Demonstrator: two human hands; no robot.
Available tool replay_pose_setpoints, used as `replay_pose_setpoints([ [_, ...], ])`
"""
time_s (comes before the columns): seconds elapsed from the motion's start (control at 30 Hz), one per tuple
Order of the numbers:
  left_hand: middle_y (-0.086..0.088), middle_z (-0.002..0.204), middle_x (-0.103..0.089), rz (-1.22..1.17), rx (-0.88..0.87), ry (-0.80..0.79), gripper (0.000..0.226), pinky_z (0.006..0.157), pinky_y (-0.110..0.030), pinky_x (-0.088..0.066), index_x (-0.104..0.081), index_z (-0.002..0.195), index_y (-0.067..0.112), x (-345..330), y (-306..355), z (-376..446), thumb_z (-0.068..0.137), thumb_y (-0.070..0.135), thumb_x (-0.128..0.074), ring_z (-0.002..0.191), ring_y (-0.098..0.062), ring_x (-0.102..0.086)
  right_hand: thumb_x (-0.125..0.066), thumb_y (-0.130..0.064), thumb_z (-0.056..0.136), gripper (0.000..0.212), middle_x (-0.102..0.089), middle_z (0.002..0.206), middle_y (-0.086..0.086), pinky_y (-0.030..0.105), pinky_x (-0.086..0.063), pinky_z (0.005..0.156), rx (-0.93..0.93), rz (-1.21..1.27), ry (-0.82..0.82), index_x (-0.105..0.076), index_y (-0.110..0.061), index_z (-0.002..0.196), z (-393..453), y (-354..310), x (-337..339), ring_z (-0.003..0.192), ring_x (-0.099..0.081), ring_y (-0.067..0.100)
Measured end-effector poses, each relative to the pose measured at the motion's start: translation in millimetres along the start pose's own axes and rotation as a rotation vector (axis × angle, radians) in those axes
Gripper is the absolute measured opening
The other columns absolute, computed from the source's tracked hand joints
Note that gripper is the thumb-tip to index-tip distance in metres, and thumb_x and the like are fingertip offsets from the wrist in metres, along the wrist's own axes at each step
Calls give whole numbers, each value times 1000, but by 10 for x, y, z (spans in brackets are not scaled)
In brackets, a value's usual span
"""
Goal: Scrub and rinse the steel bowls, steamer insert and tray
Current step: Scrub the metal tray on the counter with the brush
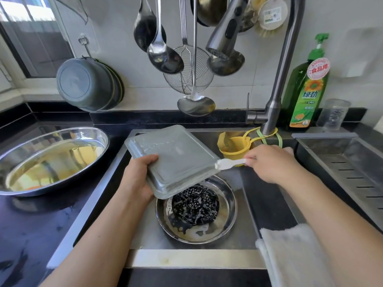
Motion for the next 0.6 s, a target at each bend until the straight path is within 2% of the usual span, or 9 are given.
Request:
replay_pose_setpoints([
  [0.13, -18, 120, -73, 101, 49, -27, 44, 59, -53, -62, -56, 138, 13, -30, -38, -50, 95, 7, -61, 103, -40, -73, -45, -41, 106, 29, -62, 85, -14, 43, -33, 96, 119, 12, -97, -65, -43, 85, -33, -150, -109, 93, -53, 17],
  [0.2, -18, 120, -74, 133, 67, -56, 44, 61, -52, -62, -57, 138, 12, -32, -44, -56, 95, 8, -61, 104, -40, -73, -47, -43, 105, 24, -64, 90, -16, 41, -33, 94, 82, 31, -109, -66, -47, 92, 6, 10, -51, 97, -54, 17],
  [0.27, -19, 122, -73, 172, 77, -79, 48, 66, -53, -62, -57, 141, 14, -39, -47, -49, 93, 10, -63, 106, -42, -73, -48, -43, 104, 25, -64, 91, -17, 41, -31, 95, 70, 15, -104, -67, -48, 89, 26, 139, -44, 100, -54, 16],
  [0.37, -19, 122, -72, 258, 54, -83, 47, 67, -54, -62, -56, 138, 18, -48, -55, -35, 92, 9, -64, 105, -42, -72, -49, -42, 104, 23, -63, 89, -17, 42, -22, 108, 187, -33, -135, -70, -47, 97, -17, 27, -135, 103, -50, 15],
  [0.43, -20, 121, -72, 273, 67, -94, 45, 64, -55, -61, -56, 137, 18, -52, -57, -37, 94, 8, -63, 104, -41, -72, -49, -40, 105, 25, -63, 87, -15, 46, -14, 116, 196, -25, -126, -71, -44, 95, 3, 45, -137, 104, -48, 17],
  [0.5, -19, 118, -73, 272, 85, -101, 42, 62, -53, -62, -57, 135, 17, -41, -53, -48, 95, 9, -63, 101, -41, -73, -48, -38, 105, 29, -60, 84, -14, 51, -10, 120, 151, -24, -83, -69, -42, 86, 50, 154, -85, 106, -47, 18],
  [0.6, -18, 111, -74, 326, 65, -108, 36, 62, -53, -62, -59, 129, 21, -43, -59, -58, 95, 8, -62, 92, -39, -74, -51, -38, 104, 24, -54, 86, -15, 54, -5, 122, 226, -140, -27, -72, -41, 94, 35, 50, -101, 104, -39, 16],
])
Point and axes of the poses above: each hand's wrist, its own z-axis towards the middle knuckle, its own x-axis out of the back of the hand, y = z × x, the point moved 6 cm from there along z, towards the middle knuckle
